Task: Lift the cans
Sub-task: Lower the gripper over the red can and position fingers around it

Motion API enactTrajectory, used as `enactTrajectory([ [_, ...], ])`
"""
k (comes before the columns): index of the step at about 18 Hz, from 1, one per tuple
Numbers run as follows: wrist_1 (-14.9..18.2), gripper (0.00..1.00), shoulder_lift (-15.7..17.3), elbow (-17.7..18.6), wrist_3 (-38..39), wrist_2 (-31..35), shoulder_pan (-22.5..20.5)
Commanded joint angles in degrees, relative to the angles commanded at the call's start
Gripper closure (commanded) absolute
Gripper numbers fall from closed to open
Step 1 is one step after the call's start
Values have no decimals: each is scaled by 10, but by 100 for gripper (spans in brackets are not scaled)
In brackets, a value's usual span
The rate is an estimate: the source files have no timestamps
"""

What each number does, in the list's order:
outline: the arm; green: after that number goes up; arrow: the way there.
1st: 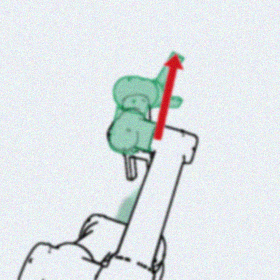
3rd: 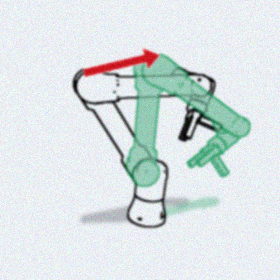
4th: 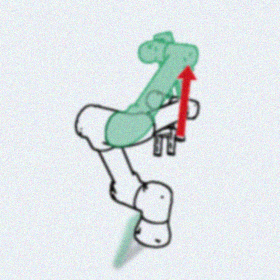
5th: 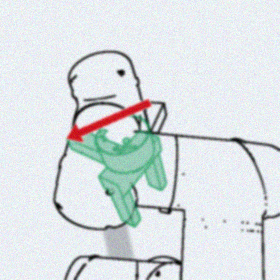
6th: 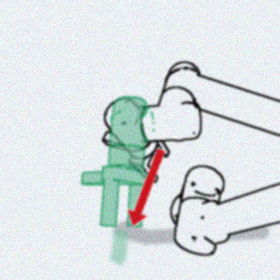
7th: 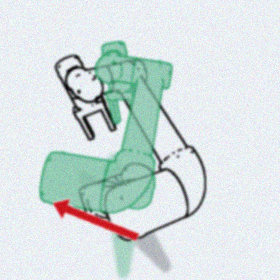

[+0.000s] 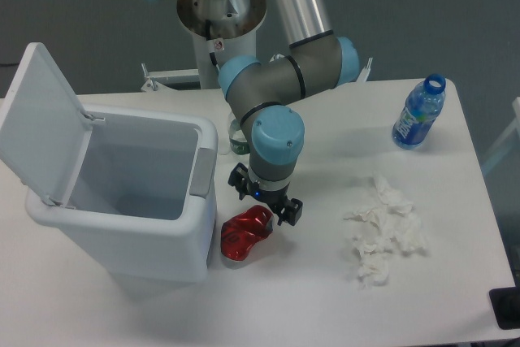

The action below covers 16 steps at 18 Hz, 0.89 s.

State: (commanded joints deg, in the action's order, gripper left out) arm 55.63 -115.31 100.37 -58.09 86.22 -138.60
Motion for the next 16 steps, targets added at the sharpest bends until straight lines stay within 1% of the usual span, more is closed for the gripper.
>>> enactTrajectory([
  [16,-1,0,-16,-7,1,2,6],
])
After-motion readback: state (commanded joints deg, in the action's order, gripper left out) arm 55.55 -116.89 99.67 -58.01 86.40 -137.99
